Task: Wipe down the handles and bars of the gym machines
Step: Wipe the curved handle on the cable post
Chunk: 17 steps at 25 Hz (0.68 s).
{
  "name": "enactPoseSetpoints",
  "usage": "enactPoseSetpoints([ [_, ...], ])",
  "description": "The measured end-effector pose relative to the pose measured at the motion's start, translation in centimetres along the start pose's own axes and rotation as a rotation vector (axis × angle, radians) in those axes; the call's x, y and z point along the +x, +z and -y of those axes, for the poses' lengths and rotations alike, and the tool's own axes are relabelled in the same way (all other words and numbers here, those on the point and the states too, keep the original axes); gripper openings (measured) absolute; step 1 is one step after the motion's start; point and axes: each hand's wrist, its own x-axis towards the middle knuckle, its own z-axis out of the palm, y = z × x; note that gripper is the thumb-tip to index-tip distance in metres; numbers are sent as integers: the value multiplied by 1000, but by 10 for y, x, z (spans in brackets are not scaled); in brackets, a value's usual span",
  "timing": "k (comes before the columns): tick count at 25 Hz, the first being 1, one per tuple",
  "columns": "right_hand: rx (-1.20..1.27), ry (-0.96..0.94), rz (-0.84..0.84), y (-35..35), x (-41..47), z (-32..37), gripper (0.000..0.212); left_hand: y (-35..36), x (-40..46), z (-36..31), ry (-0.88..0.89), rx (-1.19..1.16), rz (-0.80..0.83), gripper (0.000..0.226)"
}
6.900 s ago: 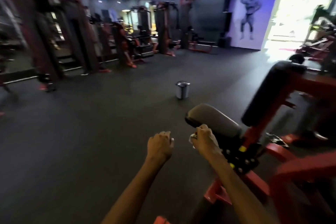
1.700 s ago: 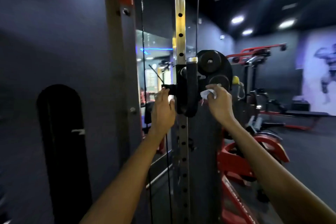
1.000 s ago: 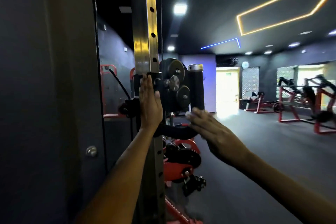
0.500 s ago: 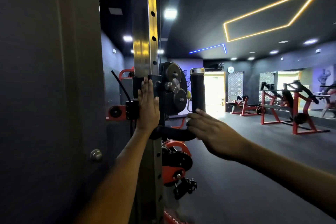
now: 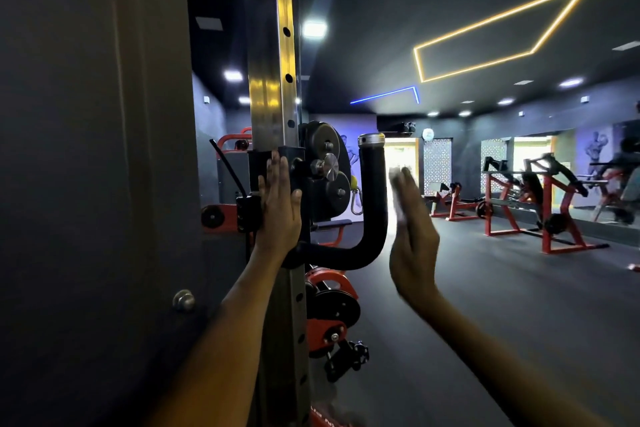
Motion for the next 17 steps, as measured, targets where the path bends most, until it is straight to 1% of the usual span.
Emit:
enactPoseSetpoints([
  [1,8,33,-43,6,29,8,53,-1,0,0,-3,2,-1,59],
  [3,-1,-7,-30,16,56,17,64,-1,0,-1,2,5,3,59],
  [5,-14,-3,-3,20,26,8,66,-2,-1,-2,4,16,15,60],
  [7,59,92,40,10,-34,-3,56,-3,-1,-2,2,24,15,60],
  [8,103,149,29,1,-56,-8,50,-3,-1,-3,-2,30,14,60],
  [9,148,211,-12,-6,-57,-11,42,-3,-2,-4,-7,36,12,60],
  [11,310,376,-69,-7,-4,-11,30,-3,-4,-6,-13,39,3,60],
  [12,406,462,-44,-5,35,-8,26,-3,-4,-6,-9,36,-1,60],
  [14,544,571,124,-1,96,9,18,-3,-4,-6,-3,33,-6,59],
  [15,554,607,170,1,101,10,21,-3,-4,-6,-3,34,-7,60],
  [17,502,668,229,-6,64,2,27,-2,-4,-5,-3,36,-17,61],
])
